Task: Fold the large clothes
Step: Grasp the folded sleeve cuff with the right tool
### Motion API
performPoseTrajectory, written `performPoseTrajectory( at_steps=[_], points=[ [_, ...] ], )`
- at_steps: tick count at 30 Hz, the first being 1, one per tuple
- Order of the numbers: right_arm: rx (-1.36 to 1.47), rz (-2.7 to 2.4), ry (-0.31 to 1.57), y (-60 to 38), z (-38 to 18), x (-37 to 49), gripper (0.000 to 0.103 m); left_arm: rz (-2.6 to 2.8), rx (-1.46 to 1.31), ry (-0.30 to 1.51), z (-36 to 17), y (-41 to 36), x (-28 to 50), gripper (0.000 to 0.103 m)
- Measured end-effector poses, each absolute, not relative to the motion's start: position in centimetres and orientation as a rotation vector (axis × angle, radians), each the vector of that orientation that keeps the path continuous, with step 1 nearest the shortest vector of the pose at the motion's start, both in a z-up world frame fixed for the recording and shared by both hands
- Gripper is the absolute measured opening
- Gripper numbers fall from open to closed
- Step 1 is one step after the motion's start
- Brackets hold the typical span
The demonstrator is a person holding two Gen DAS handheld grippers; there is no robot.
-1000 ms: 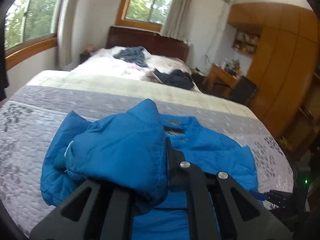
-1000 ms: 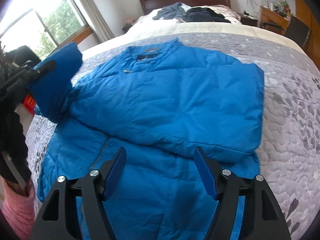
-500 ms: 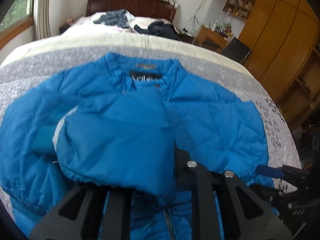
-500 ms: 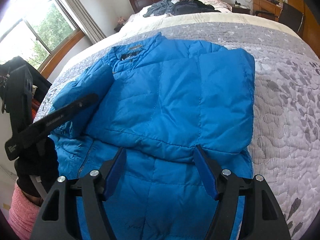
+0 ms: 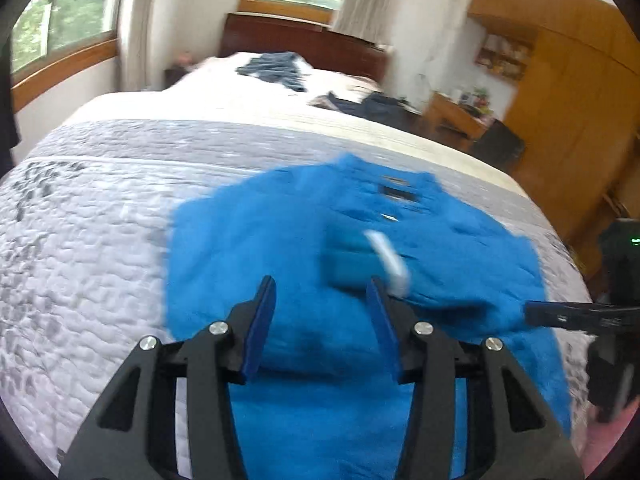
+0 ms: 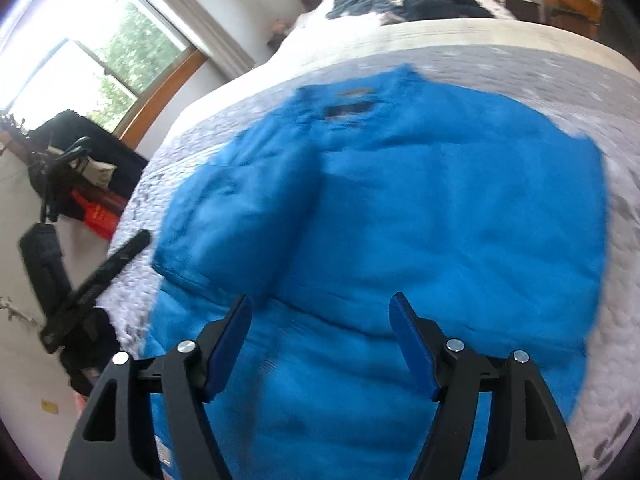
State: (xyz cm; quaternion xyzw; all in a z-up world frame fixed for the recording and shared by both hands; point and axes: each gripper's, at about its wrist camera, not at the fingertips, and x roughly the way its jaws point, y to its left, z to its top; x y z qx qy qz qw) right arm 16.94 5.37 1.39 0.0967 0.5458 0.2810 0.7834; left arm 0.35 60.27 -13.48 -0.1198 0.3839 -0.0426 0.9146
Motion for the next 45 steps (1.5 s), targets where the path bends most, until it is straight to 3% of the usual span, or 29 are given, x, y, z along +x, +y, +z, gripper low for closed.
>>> performPoseTrajectory(
  at_steps=[8,10,13,16,22,28,33,39,42,45],
  points=[
    [0.241,0.622,1.283,11.7,-0.8,20.8,0.071,-0.079,-0.224,0.841,-17.4,60.9,2.8,0.047],
    [0.228,0.619,1.313,12.5,-1.8,21.2,0.044,-0.088,-0.244,0.84,-17.2,61.2,2.8,0.047],
    [0.21,0.608,1.307,12.7,-2.1,21.2,0.025,-0.093,-0.284,0.832,-16.4,61.8,2.5,0.046],
    [0.224,0.628,1.274,11.4,-0.4,20.8,0.019,-0.117,-0.306,0.796,-14.7,61.9,1.5,0.046],
    [0.27,0.606,1.195,7.3,2.8,20.6,0.019,-0.208,-0.32,0.802,-13.2,59.1,2.5,0.047],
    [0.298,0.534,1.274,5.3,-1.3,21.9,0.021,-0.183,-0.309,0.883,-17.3,57.5,5.7,0.046],
    [0.323,0.533,1.293,5.0,-3.1,22.5,0.027,-0.186,-0.267,0.865,-17.4,57.5,5.6,0.046],
    [0.119,0.39,1.165,5.6,1.4,20.5,0.048,-0.142,-0.239,0.828,-15.6,58.1,4.1,0.048],
    [-0.002,0.381,1.079,7.1,4.2,19.1,0.052,-0.115,-0.186,0.782,-14.1,57.6,3.4,0.058],
    [-0.082,0.459,1.089,10.8,4.5,18.5,0.055,-0.114,-0.185,0.797,-14.3,57.6,3.6,0.058]
  ],
)
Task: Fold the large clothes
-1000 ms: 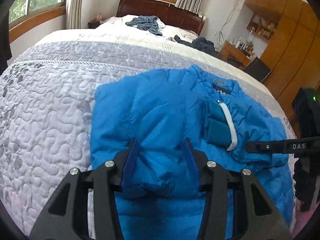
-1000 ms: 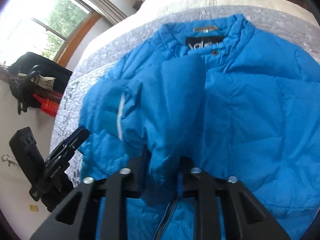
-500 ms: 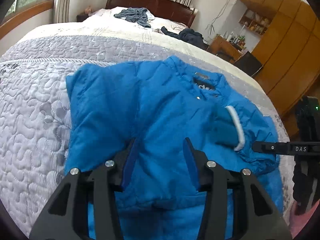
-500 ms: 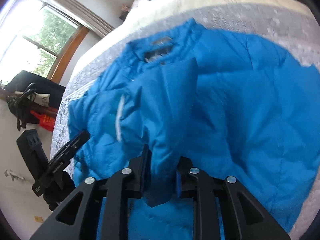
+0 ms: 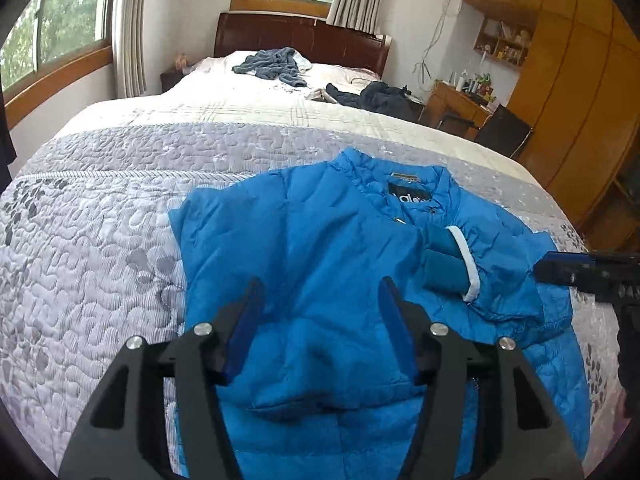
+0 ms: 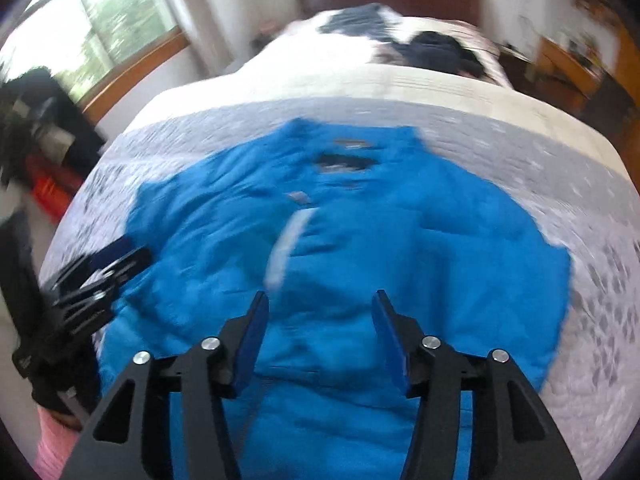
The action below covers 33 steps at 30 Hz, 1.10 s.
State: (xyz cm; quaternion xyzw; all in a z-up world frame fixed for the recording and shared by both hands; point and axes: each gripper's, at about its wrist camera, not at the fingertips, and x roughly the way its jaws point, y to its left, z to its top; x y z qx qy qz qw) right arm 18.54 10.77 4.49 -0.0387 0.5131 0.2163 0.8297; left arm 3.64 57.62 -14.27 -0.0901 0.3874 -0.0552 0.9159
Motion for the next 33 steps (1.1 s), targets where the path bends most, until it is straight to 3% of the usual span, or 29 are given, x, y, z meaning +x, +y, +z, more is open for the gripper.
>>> performPoseTrajectory(
  at_steps=[2,4,8,10,12,15,23,33],
  points=[
    [-0.15,0.467,1.106,13.5,3.6,18.6,0.057,-0.105,-0.206,0.83,-15.2,58.1,4.2,0.058],
    [-0.214,0.435,1.118,15.5,2.2,19.2,0.069,-0.108,-0.233,0.853,-16.1,58.6,4.9,0.058],
    [-0.329,0.356,1.136,17.5,-0.6,20.3,0.073,-0.113,-0.233,0.857,-16.7,58.8,5.3,0.058],
    [-0.374,0.309,1.122,17.7,-1.6,20.7,0.063,-0.114,-0.235,0.857,-16.8,58.7,5.3,0.058],
    [-0.381,0.262,1.108,17.0,-1.5,21.0,0.04,-0.115,-0.23,0.856,-17.0,58.7,5.3,0.058],
    [-0.257,0.306,1.117,14.4,-0.1,21.2,0.027,-0.112,-0.227,0.856,-17.3,58.5,5.3,0.058],
    [0.152,0.389,1.098,2.6,4.3,20.5,0.026,-0.094,-0.205,0.854,-17.5,58.1,5.3,0.058],
    [0.181,0.151,1.101,-7.6,3.5,19.7,0.029,-0.07,-0.219,0.84,-16.2,58.1,4.8,0.058]
  ],
)
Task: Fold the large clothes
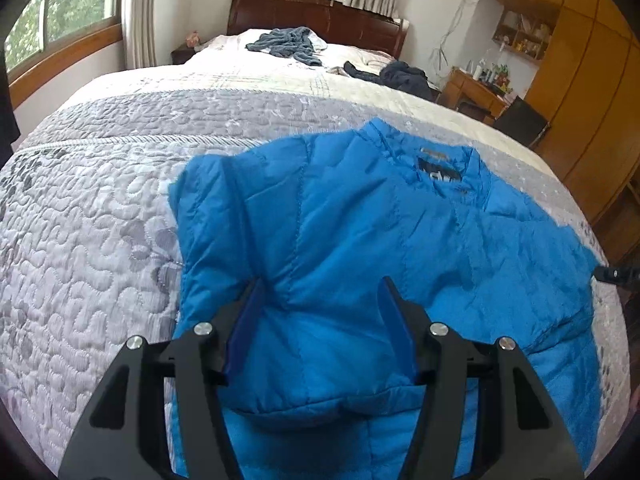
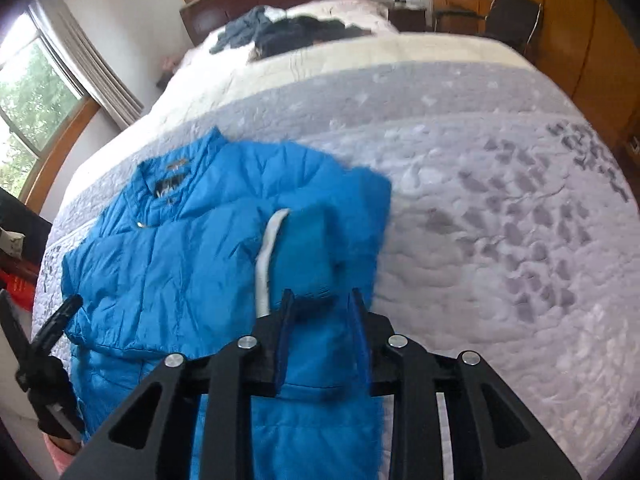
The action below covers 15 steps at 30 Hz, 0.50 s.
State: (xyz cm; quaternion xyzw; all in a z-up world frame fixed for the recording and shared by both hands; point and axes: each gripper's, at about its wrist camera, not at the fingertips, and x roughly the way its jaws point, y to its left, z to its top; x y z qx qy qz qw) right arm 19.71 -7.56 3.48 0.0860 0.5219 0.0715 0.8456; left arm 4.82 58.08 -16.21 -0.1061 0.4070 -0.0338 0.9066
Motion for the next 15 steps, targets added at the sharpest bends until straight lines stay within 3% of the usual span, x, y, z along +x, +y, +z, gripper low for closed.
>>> performPoseTrajectory(
  at_steps=[6,15],
  points=[
    [0.132,0.267,1.035,-4.0,5.4,20.7,0.031,-0.126,-0.203,0.828,-14.7,56.0,4.7,0.059],
    [0.154,0.224,1.121,-5.8,-0.8,22.6,0.031,-0.11,-0.166,0.878,-17.4,56.5,5.7,0.058]
  ],
)
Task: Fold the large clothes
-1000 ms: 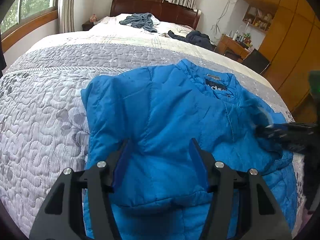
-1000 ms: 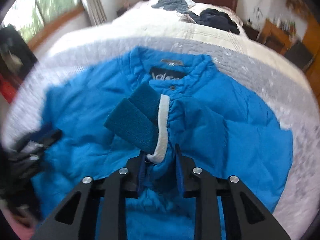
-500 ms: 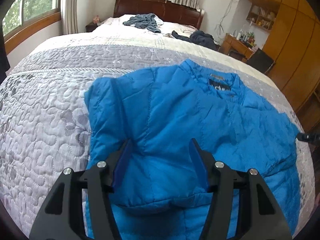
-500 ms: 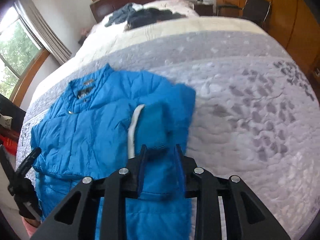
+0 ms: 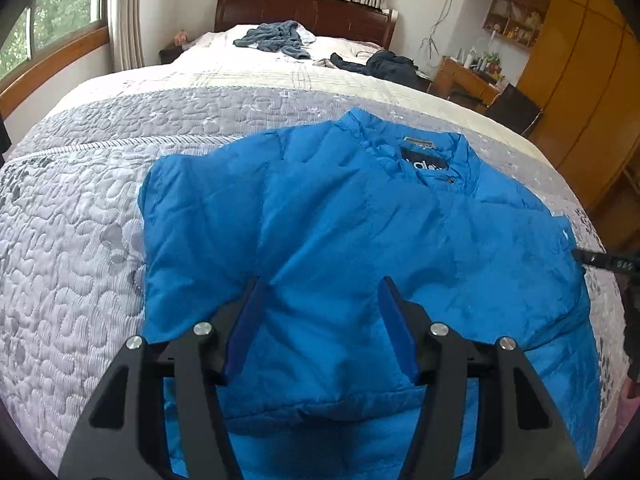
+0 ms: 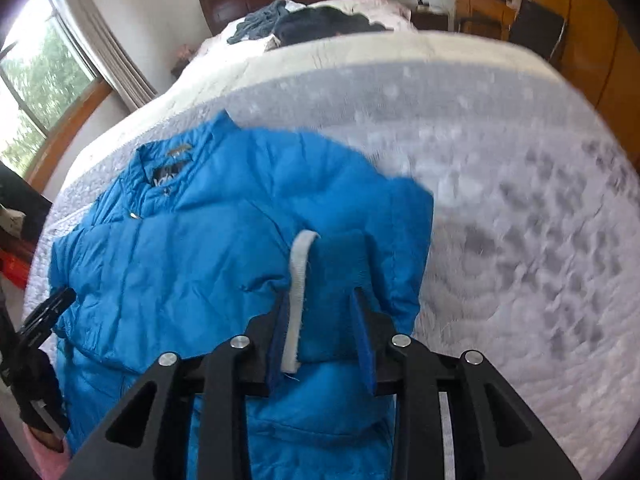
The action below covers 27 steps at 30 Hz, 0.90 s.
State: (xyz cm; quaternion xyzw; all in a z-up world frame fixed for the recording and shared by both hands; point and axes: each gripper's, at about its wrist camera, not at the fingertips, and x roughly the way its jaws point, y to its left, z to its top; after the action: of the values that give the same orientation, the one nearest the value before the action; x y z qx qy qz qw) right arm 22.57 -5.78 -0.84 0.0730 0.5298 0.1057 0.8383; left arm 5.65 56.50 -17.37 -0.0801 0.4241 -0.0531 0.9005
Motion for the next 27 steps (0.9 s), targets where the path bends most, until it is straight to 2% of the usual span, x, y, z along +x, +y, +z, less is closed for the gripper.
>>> performPoseTrajectory(
  at_steps=[5,11,13,16,21,27],
  points=[
    [0.173,0.252,1.088,-6.5,-2.2,21.9,0.031,-0.087,-0.113,0.872,-17.7,55.6,5.6,0.059],
    [0.188,0.263,1.06,-6.7,-1.1,21.4,0.034,-0.091,-0.165,0.896,-16.7,56.6,4.8,0.058],
    [0.201,0.296,1.036,-7.1,0.1,20.1,0.046,-0.095,-0.181,0.891,-15.6,57.2,3.5,0.059],
    [0.144,0.32,0.984,-7.5,2.2,16.7,0.056,-0.106,-0.163,0.891,-14.1,57.9,0.3,0.065],
    [0.092,0.397,0.991,-8.2,3.6,9.8,0.064,-0.098,-0.124,0.919,-13.7,59.7,-7.3,0.072],
    [0.083,0.459,1.056,-9.5,1.7,1.2,0.069,-0.063,-0.155,0.99,-16.2,62.2,-16.8,0.074]
  ],
)
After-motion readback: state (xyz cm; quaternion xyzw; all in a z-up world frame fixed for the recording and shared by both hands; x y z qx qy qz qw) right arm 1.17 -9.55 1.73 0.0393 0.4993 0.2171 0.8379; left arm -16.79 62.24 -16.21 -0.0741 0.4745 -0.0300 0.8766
